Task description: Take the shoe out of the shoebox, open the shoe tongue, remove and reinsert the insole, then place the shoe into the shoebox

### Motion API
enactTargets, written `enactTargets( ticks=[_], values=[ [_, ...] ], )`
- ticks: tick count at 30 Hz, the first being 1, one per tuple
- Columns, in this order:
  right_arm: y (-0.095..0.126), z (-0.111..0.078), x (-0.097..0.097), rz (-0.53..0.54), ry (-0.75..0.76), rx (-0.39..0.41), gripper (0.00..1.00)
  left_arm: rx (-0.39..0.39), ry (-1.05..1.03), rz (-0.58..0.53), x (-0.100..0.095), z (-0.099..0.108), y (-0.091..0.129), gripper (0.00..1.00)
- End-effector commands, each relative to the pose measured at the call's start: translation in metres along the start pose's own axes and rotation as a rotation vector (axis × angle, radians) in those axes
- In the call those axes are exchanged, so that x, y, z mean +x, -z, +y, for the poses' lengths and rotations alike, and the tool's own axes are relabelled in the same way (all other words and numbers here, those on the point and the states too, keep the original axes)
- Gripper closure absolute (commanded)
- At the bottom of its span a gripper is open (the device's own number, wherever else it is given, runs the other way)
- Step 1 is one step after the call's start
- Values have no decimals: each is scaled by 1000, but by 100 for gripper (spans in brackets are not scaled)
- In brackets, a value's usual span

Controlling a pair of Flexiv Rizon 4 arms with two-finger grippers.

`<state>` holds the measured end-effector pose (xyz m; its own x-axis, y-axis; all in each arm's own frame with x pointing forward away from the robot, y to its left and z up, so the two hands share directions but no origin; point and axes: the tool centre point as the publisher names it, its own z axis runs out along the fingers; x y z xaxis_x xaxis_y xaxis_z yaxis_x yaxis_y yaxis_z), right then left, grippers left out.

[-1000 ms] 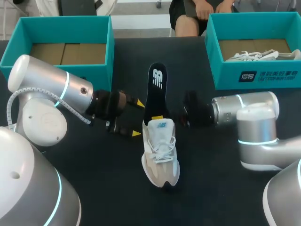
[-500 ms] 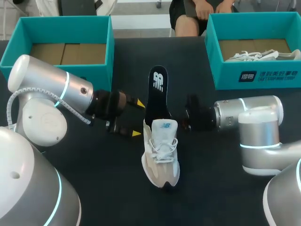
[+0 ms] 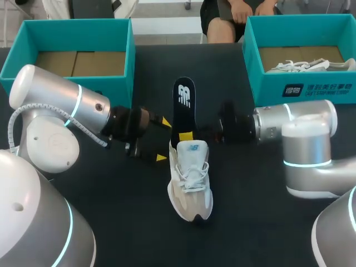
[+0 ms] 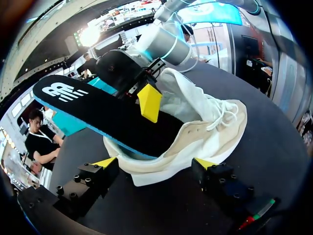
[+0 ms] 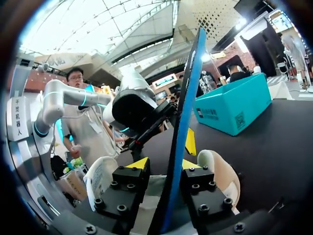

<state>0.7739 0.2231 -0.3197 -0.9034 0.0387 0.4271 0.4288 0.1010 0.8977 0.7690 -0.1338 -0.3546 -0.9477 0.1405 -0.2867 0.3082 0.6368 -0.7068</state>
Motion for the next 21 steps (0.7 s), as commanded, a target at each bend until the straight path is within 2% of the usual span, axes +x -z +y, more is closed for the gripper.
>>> enactTargets(
  ticks=[1,5,7,12,21],
  values=[
    [3,10,-5,9,6,21,65,-4,0,0,0,-1,-1,0],
    [3,8,-11,40,-18,32,69,-4,0,0,0,-1,-1,0],
    [2,3,-12,41,-38,50,100,-4,0,0,0,-1,-1,0],
    [-1,-14,-6,45,-92,77,100,-4,0,0,0,-1,-1,0],
    [-2,-49,20,38,-205,87,100,-4,0,0,0,-1,-1,0]
  ],
)
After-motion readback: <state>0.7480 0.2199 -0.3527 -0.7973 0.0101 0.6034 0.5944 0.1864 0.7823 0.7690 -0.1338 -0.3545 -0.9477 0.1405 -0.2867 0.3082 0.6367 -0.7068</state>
